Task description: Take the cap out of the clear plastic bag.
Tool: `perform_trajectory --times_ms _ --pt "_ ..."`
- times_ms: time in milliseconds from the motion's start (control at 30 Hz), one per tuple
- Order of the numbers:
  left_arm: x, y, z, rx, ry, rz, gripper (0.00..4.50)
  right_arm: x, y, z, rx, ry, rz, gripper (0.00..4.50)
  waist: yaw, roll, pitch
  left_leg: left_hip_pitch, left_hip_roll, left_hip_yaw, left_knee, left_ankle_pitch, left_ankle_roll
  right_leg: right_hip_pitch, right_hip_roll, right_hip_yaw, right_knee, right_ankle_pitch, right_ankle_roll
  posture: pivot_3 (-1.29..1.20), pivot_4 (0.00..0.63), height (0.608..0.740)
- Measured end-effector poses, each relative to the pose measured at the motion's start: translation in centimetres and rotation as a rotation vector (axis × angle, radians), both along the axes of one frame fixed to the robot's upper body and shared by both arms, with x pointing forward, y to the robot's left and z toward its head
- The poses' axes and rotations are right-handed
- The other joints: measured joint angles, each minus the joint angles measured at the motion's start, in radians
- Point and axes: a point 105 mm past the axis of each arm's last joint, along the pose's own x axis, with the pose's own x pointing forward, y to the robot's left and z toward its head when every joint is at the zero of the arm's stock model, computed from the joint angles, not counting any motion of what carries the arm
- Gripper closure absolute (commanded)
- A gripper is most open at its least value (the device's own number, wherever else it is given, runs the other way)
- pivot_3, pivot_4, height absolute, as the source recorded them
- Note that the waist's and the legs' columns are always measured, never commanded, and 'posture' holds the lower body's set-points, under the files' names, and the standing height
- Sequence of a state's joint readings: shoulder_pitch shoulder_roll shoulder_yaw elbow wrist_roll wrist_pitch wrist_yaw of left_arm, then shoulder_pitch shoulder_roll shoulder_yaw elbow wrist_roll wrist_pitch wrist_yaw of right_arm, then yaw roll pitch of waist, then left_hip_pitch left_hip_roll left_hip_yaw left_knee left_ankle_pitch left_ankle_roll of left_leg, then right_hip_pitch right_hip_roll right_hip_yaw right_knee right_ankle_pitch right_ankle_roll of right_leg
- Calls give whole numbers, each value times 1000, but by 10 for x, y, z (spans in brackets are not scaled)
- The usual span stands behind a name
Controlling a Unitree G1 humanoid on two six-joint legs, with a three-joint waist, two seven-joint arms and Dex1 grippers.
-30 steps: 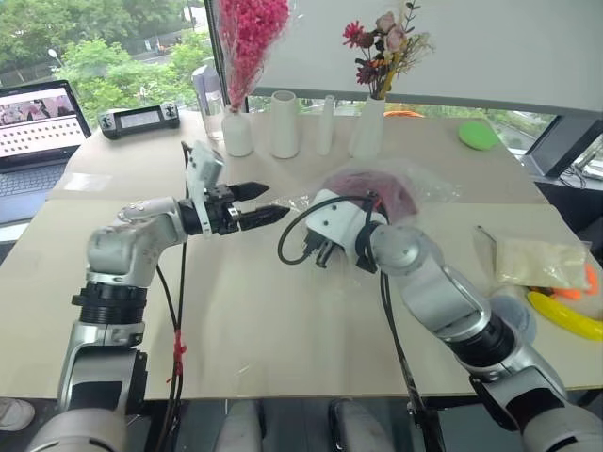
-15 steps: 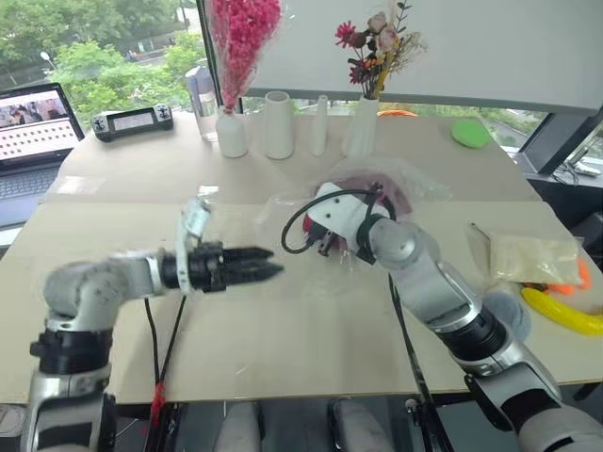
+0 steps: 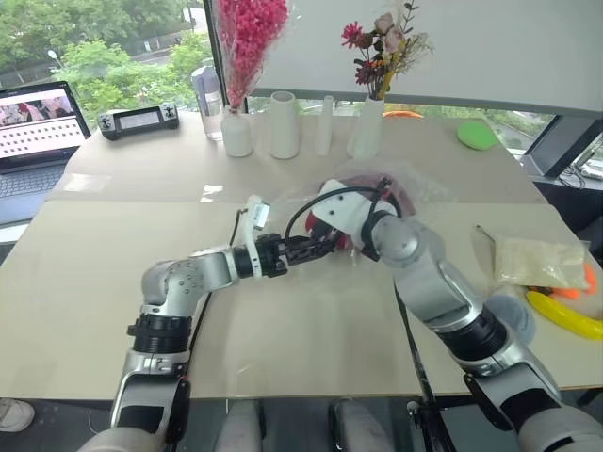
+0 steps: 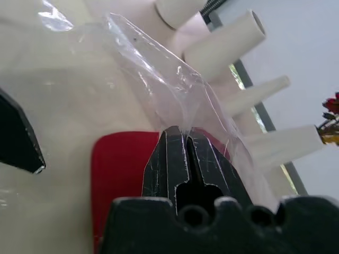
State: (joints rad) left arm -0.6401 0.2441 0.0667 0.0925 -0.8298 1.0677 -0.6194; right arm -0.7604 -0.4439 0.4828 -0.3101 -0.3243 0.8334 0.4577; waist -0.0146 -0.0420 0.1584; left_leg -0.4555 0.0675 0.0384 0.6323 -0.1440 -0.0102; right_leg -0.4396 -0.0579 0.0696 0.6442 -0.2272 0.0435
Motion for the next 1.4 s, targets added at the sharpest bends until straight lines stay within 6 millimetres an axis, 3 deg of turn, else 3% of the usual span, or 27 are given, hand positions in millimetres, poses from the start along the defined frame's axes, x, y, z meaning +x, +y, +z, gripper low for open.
perform_trajectory --times_ms 267,433,600,867,900,1000,1033,1100,1300,1400 --pt "8 -14 -5 -21 79 -4 0 6 -13 -1 1 13 -72 4436 -4 0 0 0 0 0 -1 0 0 0 0 0 0 0 0 0 150 740" --pt "-8 10 -9 74 39 -38 0 -5 7 -12 3 61 10 4436 -18 0 0 1 0 -1 -2 0 0 0 0 0 0 0 0 0 150 740" --pt "-17 24 -1 94 -16 -73 0 -15 20 -5 26 41 71 4436 -16 0 0 1 0 -1 -2 0 0 0 0 0 0 0 0 0 150 740" --pt "-23 37 0 156 -115 -89 0 -17 23 -5 29 52 89 4436 -17 0 0 1 0 0 -3 0 -1 -1 0 0 0 0 -1 0 150 740" --pt "-25 42 -1 173 -130 -93 0 -16 23 -4 30 48 87 4436 -20 0 0 1 0 0 -3 0 0 -1 0 0 0 0 -1 0 150 740" --pt "-14 105 -49 403 -8 104 0 -12 5 30 80 -45 43 4436 -31 0 0 5 1 1 -6 0 -1 -1 0 0 0 -1 -3 0 150 740" --pt "-15 105 -47 399 -27 100 0 -9 -4 37 92 -61 14 4436 -26 0 0 5 1 0 -5 0 -1 0 0 -1 1 -2 -3 0 150 740" --pt "-14 105 -47 405 -41 97 0 -10 0 43 109 -73 26 4436 -20 0 0 5 1 1 -5 0 -1 1 -1 -1 1 -4 -7 0 150 740" --pt "-9 78 -47 320 -46 91 0 -12 8 40 120 -56 54 4436 -12 0 0 4 1 1 -5 0 -1 0 -1 -1 1 -2 -3 0 150 740" --pt "-16 67 -36 249 -41 54 0 -12 8 40 120 -57 53 4436 -15 0 0 4 1 1 -5 0 -1 -1 0 0 2 -2 -3 0 150 740"
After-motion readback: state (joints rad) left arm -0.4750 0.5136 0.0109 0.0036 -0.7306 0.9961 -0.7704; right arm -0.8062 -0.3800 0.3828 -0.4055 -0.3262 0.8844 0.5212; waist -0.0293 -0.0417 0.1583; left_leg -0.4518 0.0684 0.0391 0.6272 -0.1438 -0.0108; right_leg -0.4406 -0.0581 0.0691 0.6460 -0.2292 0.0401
